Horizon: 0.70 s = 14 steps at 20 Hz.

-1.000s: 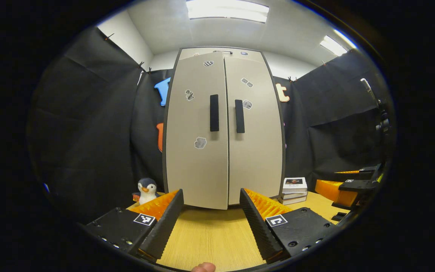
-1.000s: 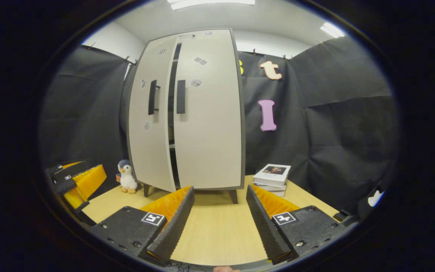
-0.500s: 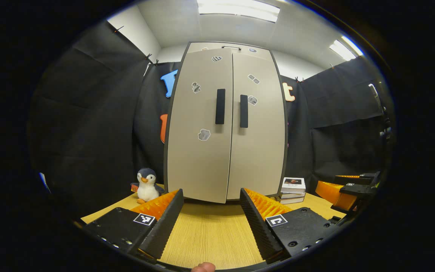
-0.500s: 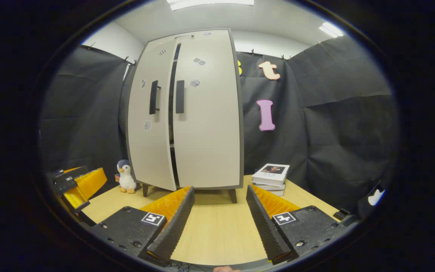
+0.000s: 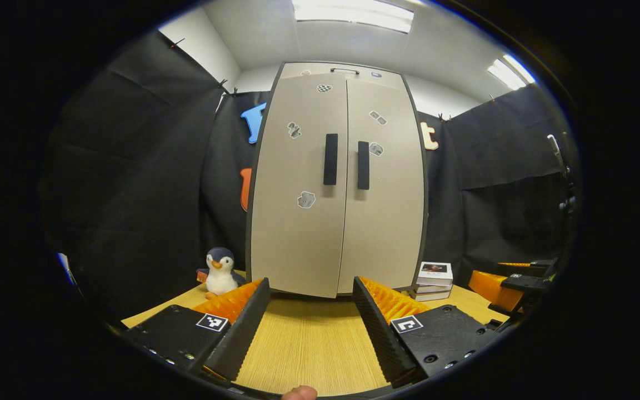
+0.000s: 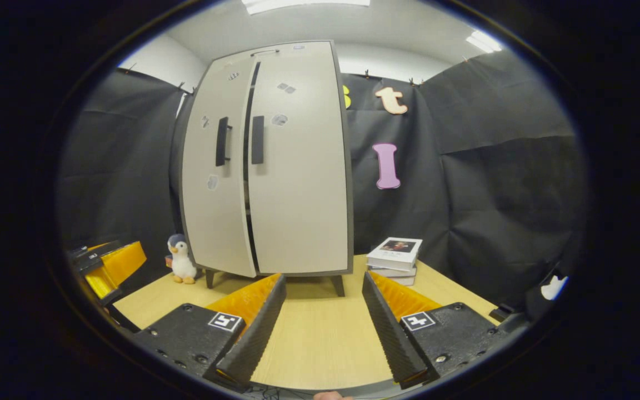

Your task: Grab one shoe with the right hand and put it into the shoe cabinet, grab the other shoe with the left hand and put it into the shoe cabinet; then close the right door with the right hand and the left door with the left hand.

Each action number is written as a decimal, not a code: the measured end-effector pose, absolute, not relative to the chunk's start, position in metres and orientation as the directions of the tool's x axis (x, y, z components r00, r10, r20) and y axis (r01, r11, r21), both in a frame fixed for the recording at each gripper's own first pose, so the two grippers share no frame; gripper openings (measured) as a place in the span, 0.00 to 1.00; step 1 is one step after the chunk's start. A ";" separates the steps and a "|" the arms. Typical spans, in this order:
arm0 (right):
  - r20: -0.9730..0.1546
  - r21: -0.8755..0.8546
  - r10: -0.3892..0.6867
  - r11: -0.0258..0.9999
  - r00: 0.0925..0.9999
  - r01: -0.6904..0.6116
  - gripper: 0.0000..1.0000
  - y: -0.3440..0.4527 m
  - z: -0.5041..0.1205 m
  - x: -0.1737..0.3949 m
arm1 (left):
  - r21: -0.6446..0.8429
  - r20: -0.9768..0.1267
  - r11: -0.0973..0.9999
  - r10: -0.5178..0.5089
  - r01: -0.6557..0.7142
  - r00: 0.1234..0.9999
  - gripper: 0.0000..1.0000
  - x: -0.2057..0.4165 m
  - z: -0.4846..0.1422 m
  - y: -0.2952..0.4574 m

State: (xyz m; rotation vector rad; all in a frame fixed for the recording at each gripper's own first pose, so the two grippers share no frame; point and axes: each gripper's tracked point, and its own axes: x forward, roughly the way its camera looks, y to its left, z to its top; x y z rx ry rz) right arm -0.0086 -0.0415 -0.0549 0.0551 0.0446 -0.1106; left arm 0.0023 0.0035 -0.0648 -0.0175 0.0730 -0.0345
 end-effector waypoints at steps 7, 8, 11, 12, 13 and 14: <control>-0.029 0.057 -0.115 0.992 0.993 0.116 0.90 -0.044 -0.049 -0.011 | -0.020 -0.059 0.999 -0.034 0.033 0.998 0.91 0.003 -0.060 0.003; -0.030 0.058 -0.116 0.991 0.993 0.117 0.90 -0.044 -0.050 -0.011 | -0.020 -0.057 0.999 -0.034 0.033 0.998 0.90 0.003 -0.059 0.002; -0.029 0.057 -0.116 0.991 0.993 0.117 0.90 -0.046 -0.047 -0.011 | -0.016 -0.053 0.999 -0.034 0.033 0.998 0.90 0.004 -0.058 0.002; -0.025 0.053 -0.117 0.992 0.993 0.119 0.90 -0.047 -0.046 -0.012 | -0.017 -0.052 0.999 -0.033 0.032 0.998 0.90 0.004 -0.058 0.002; -0.017 0.052 -0.121 0.991 0.992 0.122 0.90 -0.048 -0.044 -0.013 | -0.020 -0.051 0.999 -0.036 0.035 0.998 0.90 0.004 -0.057 0.002; -0.015 0.054 -0.124 0.991 0.992 0.125 0.90 -0.049 -0.043 -0.013 | -0.021 -0.050 0.999 -0.036 0.035 0.998 0.91 0.004 -0.056 0.001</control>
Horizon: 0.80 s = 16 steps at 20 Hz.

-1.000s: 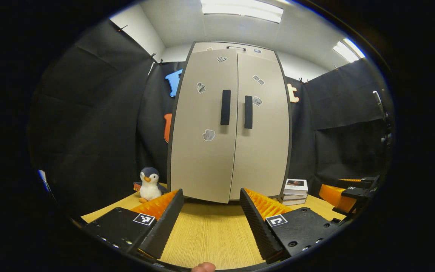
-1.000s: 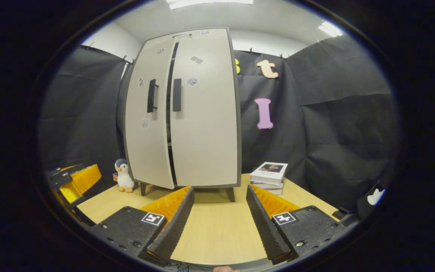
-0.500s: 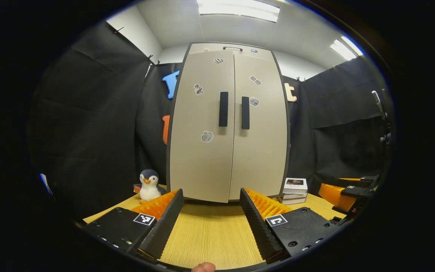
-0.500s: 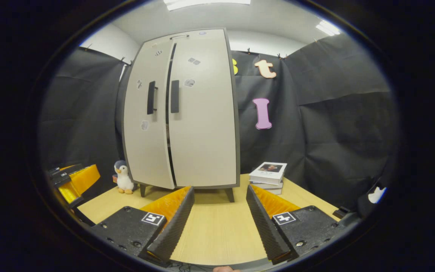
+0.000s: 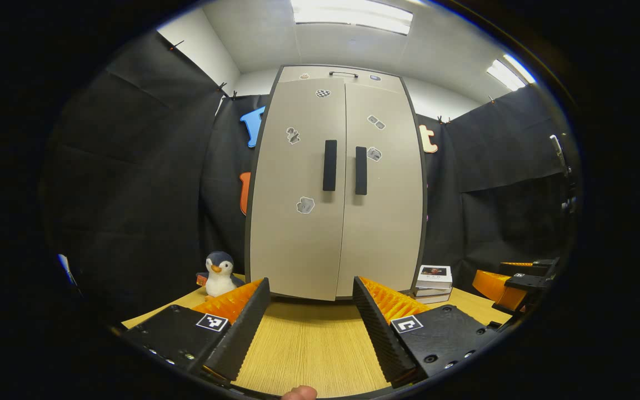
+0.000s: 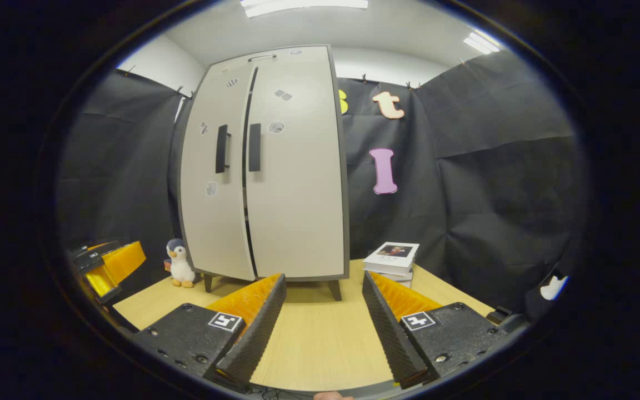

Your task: Grab one shoe with the right hand and put it into the shoe cabinet, grab the other shoe with the left hand and put it into the shoe cabinet; then close the right door with the right hand and the left door with the left hand.

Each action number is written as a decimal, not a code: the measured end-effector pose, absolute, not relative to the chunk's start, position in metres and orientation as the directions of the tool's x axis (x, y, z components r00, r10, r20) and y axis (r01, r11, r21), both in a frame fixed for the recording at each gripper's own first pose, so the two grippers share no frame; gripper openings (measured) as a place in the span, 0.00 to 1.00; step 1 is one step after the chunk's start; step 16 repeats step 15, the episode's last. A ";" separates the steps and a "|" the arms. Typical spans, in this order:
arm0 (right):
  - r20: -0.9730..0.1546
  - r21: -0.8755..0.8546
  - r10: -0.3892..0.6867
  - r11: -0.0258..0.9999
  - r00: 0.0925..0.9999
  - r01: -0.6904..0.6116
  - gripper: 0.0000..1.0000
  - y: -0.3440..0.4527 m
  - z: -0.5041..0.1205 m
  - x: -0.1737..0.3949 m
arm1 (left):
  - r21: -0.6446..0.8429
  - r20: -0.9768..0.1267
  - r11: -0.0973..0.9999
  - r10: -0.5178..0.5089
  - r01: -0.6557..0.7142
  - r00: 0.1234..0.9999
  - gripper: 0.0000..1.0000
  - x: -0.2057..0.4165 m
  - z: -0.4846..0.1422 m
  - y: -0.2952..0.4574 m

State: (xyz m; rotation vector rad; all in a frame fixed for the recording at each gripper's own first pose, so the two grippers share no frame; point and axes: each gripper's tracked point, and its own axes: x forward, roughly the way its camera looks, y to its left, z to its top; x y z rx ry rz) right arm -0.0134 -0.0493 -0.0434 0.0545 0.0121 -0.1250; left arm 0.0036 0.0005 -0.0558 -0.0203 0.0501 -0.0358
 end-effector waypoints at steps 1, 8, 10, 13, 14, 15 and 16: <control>-0.018 0.057 -0.126 0.990 0.992 0.126 0.90 -0.050 -0.045 -0.014 | -0.023 -0.046 0.999 -0.035 0.034 0.998 0.91 0.003 -0.055 0.000; -0.030 0.062 -0.131 0.989 0.991 0.133 0.90 -0.052 -0.046 -0.017 | -0.033 -0.045 0.998 -0.049 0.048 0.998 0.90 0.001 -0.054 -0.006; -0.030 0.063 -0.130 0.989 0.991 0.131 0.90 -0.050 -0.046 -0.020 | -0.034 -0.049 0.998 -0.050 0.048 0.998 0.90 0.001 -0.055 -0.005; -0.032 0.058 -0.129 0.990 0.991 0.131 0.90 -0.049 -0.047 -0.021 | -0.037 -0.050 0.998 -0.052 0.050 0.997 0.90 -0.001 -0.055 -0.006; -0.031 0.061 -0.129 0.990 0.991 0.130 0.90 -0.049 -0.047 -0.021 | -0.036 -0.050 0.998 -0.051 0.049 0.997 0.90 -0.001 -0.055 -0.005; -0.032 0.063 -0.130 0.989 0.991 0.131 0.90 -0.048 -0.047 -0.022 | -0.034 -0.051 0.998 -0.052 0.051 0.997 0.90 -0.001 -0.055 -0.005; -0.032 0.063 -0.130 0.989 0.991 0.131 0.90 -0.048 -0.047 -0.022 | -0.034 -0.051 0.998 -0.052 0.051 0.997 0.90 -0.001 -0.055 -0.005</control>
